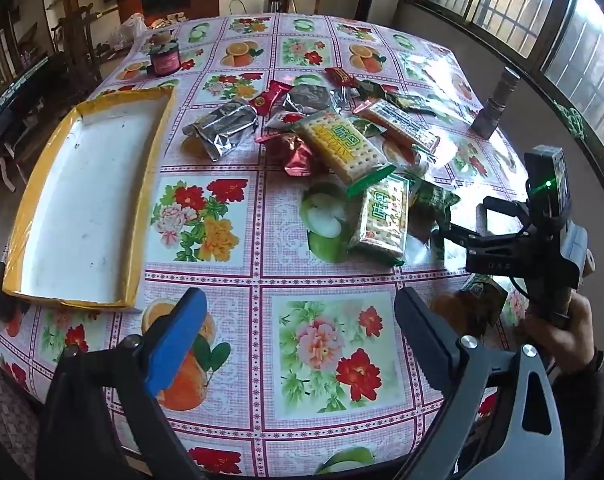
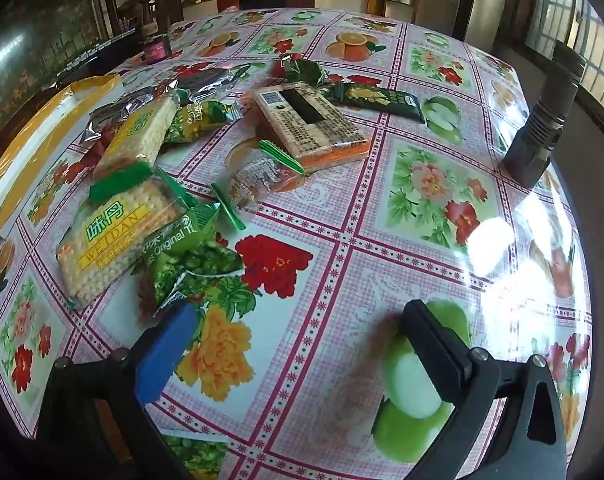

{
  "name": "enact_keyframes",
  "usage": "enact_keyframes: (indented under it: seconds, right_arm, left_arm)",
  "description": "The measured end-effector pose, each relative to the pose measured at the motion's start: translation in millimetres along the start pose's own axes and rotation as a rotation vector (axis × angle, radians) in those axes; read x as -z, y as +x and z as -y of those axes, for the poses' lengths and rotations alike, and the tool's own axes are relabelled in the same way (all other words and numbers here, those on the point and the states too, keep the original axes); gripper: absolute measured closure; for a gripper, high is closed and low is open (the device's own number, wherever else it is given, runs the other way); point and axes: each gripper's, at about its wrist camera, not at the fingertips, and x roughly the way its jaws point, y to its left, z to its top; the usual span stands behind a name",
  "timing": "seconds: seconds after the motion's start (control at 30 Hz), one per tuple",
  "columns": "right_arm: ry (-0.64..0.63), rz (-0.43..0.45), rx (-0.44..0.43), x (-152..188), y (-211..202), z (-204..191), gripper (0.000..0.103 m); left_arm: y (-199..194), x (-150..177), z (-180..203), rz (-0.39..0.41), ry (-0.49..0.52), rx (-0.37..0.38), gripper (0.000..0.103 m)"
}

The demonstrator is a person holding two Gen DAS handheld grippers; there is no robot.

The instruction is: Organize snacks

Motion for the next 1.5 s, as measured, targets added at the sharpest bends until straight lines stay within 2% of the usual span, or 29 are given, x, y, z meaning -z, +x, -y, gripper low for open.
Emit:
enact_keyframes:
  seconds: [0.17,0.27,0.33,0.4,0.5,0.57,0.63,0.67,0.7,0.73,0.77,0.8,0.83,0.9,0.93,0.97,1.0,1.03,1.07,1.1,1.13,1.2,1.27,1.3,1.43,1.5]
  right_arm:
    - [-0.117,0.044,-0.084,-4,5,4,0.0]
    - [-0.112,0.03,-0.079,-8,7,4,0.0]
    - [-0.101,-0.014,-0.079,-12,8,3,0.0]
    - [-0.057,-0.015,-0.111,-13,5,6,0.001]
    - [0.067,0.082,-0.181,-3,-27,17,0.001]
    - [0.122,0.263,-0.187,11,-82,18,0.001]
    - [0.207,0.48,-0.322,32,-135,20,0.001]
    - [0.284,0.585,-0.461,46,-153,25,0.0]
    - [0.334,0.614,-0.597,53,-155,29,0.0]
    - [0.356,0.567,-0.71,52,-149,30,0.001]
    - [0.367,0.477,-0.735,46,-138,27,0.001]
    - [0.377,0.408,-0.641,41,-131,22,0.001]
    - [0.37,0.385,-0.546,40,-130,17,0.001]
    - [0.317,0.428,-0.324,41,-142,3,0.001]
    - [0.309,0.483,-0.26,45,-151,-3,0.0]
    - [0.334,0.542,-0.297,49,-158,-3,0.0]
    - [0.357,0.557,-0.373,53,-157,-2,0.0]
    - [0.393,0.526,-0.469,51,-146,1,0.001]
    - [0.43,0.442,-0.495,47,-132,4,0.001]
    - [0.445,0.357,-0.409,41,-121,5,0.001]
    - [0.428,0.281,-0.258,37,-110,0,0.001]
    - [0.377,0.27,-0.079,35,-107,-13,0.001]
    - [0.329,0.278,0.037,35,-110,-24,0.001]
    - [0.309,0.272,0.064,36,-112,-25,0.001]
    - [0.295,0.248,0.035,39,-109,-22,0.002]
    - [0.288,0.238,0.085,39,-107,-28,0.002]
  left_arm:
    - [5,3,11,-0.002,0.008,-0.006,0.008]
    - [5,-3,11,-0.009,0.009,-0.016,0.008]
    - [6,-7,13,0.009,0.021,-0.009,0.008]
    - [4,-7,12,0.025,0.022,-0.01,0.008]
    - [2,-10,11,0.047,0.021,-0.01,0.008]
    - [-1,-11,11,0.073,0.031,-0.014,0.008]
    - [-4,-11,12,0.096,0.04,-0.02,0.008]
    - [-4,-13,12,0.101,0.04,-0.016,0.008]
    - [-3,-14,13,0.105,0.039,-0.008,0.008]
    - [-2,-15,14,0.11,0.036,-0.004,0.008]
    - [-2,-14,14,0.117,0.03,-0.008,0.008]
    - [-2,-14,14,0.119,0.024,-0.014,0.008]
    - [-2,-14,13,0.12,0.021,-0.013,0.008]
    - [-3,-12,11,0.124,0.016,-0.027,0.008]
    - [-4,-12,10,0.119,0.011,-0.03,0.008]
    - [-4,-11,9,0.12,0.011,-0.039,0.008]
    - [-5,-11,7,0.126,0.009,-0.043,0.008]
    - [-5,-12,6,0.128,0.007,-0.047,0.008]
    - [-5,-13,6,0.132,0.008,-0.052,0.008]
    - [-5,-12,6,0.138,0.014,-0.059,0.008]
    - [-6,-12,7,0.142,0.019,-0.072,0.008]
    - [-7,-12,7,0.16,0.018,-0.082,0.008]
    - [-8,-12,7,0.171,0.015,-0.097,0.008]
    - [-8,-11,7,0.172,0.019,-0.104,0.008]
    - [-11,-11,8,0.191,0.031,-0.122,0.008]
    - [-13,-11,9,0.208,0.043,-0.151,0.008]
